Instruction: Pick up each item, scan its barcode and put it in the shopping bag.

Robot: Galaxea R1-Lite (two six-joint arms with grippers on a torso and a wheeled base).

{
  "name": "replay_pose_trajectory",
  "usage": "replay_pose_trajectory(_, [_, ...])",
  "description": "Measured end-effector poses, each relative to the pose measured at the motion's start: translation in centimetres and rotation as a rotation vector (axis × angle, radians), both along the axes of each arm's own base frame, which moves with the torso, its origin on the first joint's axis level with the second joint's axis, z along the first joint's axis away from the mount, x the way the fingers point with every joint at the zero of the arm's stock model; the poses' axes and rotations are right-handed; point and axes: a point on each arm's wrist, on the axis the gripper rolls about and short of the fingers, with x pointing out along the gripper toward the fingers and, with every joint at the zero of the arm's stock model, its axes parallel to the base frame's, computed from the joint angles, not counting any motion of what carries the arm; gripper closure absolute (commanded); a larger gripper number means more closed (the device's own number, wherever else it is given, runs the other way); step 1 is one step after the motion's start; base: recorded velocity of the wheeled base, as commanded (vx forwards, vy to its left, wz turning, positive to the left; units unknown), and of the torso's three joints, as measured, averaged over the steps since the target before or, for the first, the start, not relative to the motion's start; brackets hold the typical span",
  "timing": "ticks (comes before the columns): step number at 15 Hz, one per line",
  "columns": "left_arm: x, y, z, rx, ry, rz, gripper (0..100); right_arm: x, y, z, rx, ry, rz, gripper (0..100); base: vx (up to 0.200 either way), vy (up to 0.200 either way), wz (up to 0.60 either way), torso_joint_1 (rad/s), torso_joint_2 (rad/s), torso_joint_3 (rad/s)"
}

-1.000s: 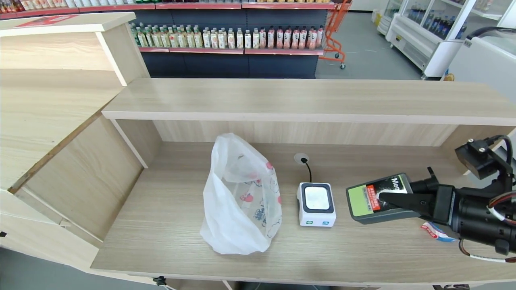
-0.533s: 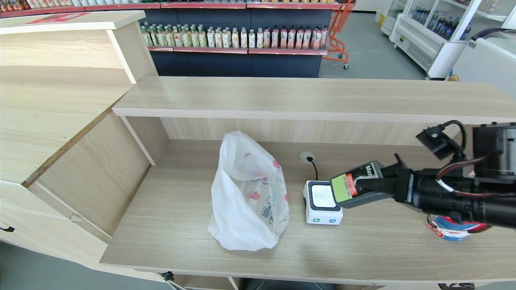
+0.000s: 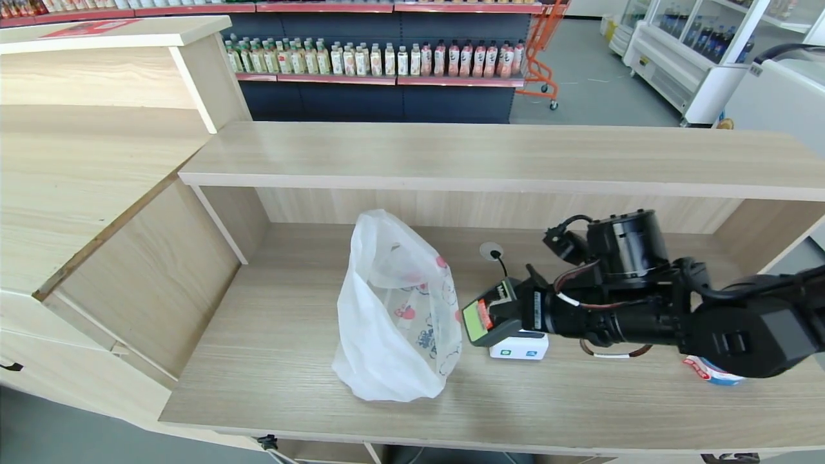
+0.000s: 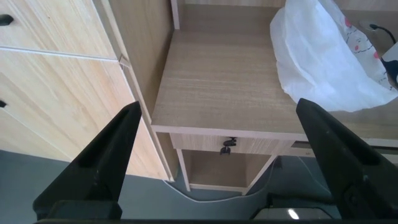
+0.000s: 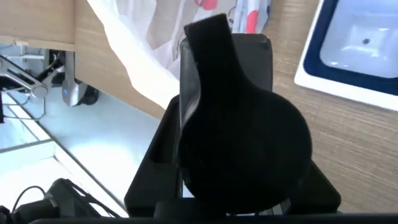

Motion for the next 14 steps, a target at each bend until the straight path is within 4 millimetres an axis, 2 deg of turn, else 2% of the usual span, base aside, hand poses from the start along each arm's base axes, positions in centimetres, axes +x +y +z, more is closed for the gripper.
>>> replay_pose_trajectory(2, [0.0,0.0,0.0,0.0,0.0,0.0,0,1.2,1.6,-1.3,-0.035,-0.003,0.047,100,0.0,0.0,0.0,0.0,0.0,0.0])
replay_pose_trajectory(5, [0.0,0.0,0.0,0.0,0.0,0.001,0,3.1,4.3,-2.9,-0.116,-0.138,0.168,100,0.0,0.0,0.0,0.0,0.0,0.0])
replay_pose_trajectory(8, [0.0,0.0,0.0,0.0,0.0,0.0,0,4.8,6.0,-5.1,-0.237,-0.254,0.283,100,0.0,0.0,0.0,0.0,0.0,0.0])
replay_pose_trajectory(14, [0.0,0.0,0.0,0.0,0.0,0.0,0,7.0,8.5,-7.2,-0.338,-0.365,0.394,100,0.0,0.0,0.0,0.0,0.0,0.0])
